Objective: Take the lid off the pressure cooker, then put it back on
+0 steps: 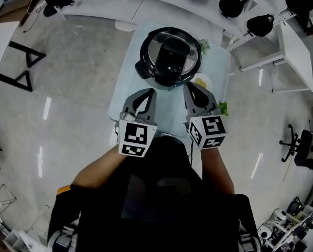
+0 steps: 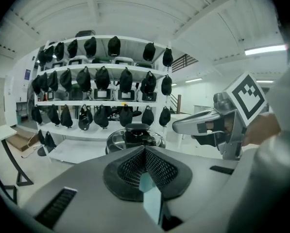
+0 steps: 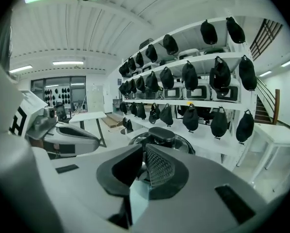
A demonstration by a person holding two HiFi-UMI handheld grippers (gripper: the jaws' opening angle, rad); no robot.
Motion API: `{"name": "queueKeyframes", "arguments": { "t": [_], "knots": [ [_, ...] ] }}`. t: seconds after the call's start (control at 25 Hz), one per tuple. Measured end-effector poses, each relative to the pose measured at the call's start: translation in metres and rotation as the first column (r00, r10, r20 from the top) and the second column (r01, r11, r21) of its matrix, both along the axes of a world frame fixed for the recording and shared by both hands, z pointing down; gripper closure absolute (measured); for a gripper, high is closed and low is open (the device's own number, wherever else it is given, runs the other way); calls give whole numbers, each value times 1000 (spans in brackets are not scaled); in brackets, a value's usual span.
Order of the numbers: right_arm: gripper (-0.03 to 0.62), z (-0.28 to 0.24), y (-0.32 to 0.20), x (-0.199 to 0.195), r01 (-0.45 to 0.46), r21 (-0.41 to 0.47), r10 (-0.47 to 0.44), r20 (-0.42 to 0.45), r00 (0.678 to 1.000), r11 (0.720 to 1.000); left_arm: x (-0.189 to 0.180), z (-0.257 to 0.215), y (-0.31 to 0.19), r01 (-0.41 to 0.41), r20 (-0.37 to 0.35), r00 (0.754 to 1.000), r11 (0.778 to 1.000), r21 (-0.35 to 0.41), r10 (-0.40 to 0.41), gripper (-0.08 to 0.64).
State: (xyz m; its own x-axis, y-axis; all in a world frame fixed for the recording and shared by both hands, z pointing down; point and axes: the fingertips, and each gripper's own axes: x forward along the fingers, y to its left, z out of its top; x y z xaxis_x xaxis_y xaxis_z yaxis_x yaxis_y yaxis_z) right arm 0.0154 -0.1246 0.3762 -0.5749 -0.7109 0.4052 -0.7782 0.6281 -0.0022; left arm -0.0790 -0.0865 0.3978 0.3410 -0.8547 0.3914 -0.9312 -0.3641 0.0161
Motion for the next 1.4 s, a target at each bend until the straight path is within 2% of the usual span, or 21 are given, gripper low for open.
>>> {"name": "queueKeyframes", "arguments": {
  "t": [0.16, 0.28, 0.64, 1.04, 1.4],
  "knots": [
    [566, 0, 27, 12, 2, -9, -2, 26, 1000, 1000, 25, -4, 18, -22, 16, 1000, 1000, 13, 22, 552],
    [571, -1, 45, 24, 14, -19, -13, 37, 999, 1000, 43, -10, 34, -10, 7, 1000, 1000, 17, 10, 552],
    [574, -5, 101, 59, 139, 3, -139, 44, 989, 990, 92, -24, 82, 106, -7, 994, 993, 51, -105, 552],
    [574, -14, 152, 88, 250, 16, -250, 62, 966, 968, 117, -36, 138, 245, 15, 969, 966, 82, -247, 552],
    [574, -9, 170, 115, 245, 10, -246, 64, 967, 969, 143, -36, 152, 240, 33, 969, 967, 88, -244, 552]
  ]
}}
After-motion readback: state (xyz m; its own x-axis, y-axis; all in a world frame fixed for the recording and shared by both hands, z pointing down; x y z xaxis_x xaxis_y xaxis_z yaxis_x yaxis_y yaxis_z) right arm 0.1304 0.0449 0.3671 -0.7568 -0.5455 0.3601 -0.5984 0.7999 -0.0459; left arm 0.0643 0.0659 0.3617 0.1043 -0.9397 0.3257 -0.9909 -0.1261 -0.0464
